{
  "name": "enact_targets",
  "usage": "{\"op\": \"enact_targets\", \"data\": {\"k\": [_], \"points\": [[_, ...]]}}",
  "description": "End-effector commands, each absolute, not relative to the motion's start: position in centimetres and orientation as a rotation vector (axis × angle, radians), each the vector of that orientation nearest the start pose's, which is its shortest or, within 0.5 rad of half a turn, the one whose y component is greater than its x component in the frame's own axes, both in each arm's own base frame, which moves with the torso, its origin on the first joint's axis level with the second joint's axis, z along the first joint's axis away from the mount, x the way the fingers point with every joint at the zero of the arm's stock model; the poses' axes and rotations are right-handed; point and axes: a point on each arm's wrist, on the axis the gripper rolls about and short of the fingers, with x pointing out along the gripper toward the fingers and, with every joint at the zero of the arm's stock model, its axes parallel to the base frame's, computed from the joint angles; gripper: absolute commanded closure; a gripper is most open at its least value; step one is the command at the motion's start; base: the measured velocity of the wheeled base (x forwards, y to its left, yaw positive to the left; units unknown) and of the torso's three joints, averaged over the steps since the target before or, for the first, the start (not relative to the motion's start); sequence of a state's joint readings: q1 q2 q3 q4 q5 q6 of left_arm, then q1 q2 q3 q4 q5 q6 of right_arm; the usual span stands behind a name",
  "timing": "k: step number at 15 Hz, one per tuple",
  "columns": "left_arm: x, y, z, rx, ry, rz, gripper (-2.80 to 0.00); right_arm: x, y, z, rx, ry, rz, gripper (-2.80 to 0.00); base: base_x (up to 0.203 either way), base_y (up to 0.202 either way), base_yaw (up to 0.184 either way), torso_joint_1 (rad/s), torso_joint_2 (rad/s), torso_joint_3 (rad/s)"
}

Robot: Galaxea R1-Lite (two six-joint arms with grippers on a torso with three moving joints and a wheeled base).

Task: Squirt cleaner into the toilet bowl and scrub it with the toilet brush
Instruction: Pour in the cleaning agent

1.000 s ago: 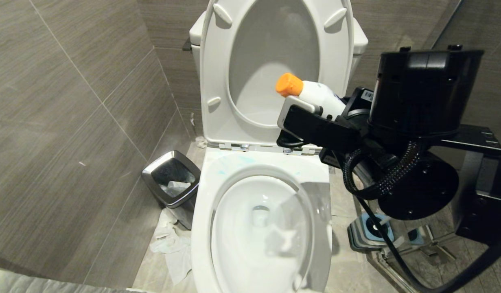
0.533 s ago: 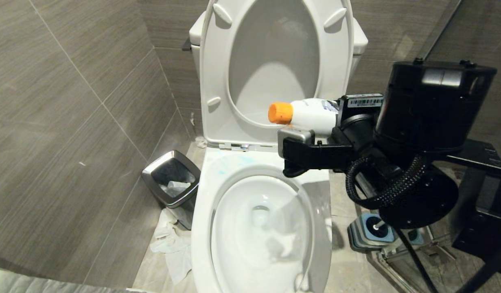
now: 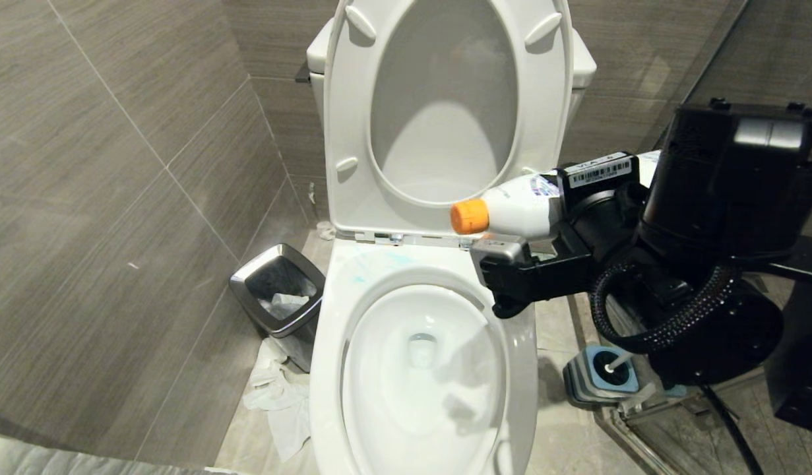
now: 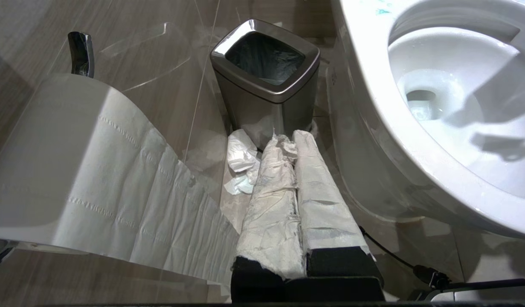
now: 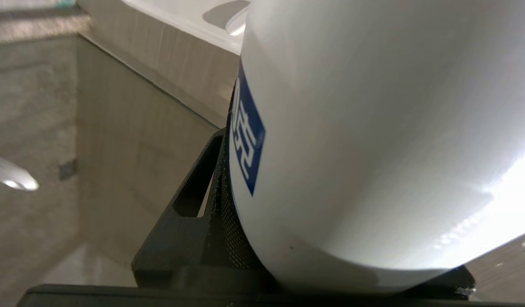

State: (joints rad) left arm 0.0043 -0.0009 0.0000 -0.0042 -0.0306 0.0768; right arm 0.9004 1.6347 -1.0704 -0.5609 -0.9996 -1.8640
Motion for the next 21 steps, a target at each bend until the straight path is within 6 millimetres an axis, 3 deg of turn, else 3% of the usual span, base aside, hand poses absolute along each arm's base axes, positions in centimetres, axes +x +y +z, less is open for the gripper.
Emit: {"op": "enact_targets", "data": {"k": [1,3,12,21], "points": [[-2.2,-0.1,7.4,0.077,0.002,-0.026,0.00,20.1,22.3,26.9,-1.922,0.101,-0.069,0.00,0.000,0.000,0.000,0.000,0.00,0.000],[-2.2,-0.1,7.4,0.077,0.002,-0.026,0.00,20.3,22.6,27.0,-2.021,0.102,-0.071,0.00,0.000,0.000,0.000,0.000,0.00,0.000],[-2.2,-0.1,7.4,0.077,0.002,-0.026,0.00,23.8,27.1,24.6,-2.199,0.034,-0.250,0.00,0.000,0.000,0.000,0.000,0.00,0.000],[-2.2,-0.1,7.4,0.077,0.002,-0.026,0.00,23.8,27.2,24.9,-2.285,-0.010,-0.252,0.00,0.000,0.000,0.000,0.000,0.00,0.000]]}}
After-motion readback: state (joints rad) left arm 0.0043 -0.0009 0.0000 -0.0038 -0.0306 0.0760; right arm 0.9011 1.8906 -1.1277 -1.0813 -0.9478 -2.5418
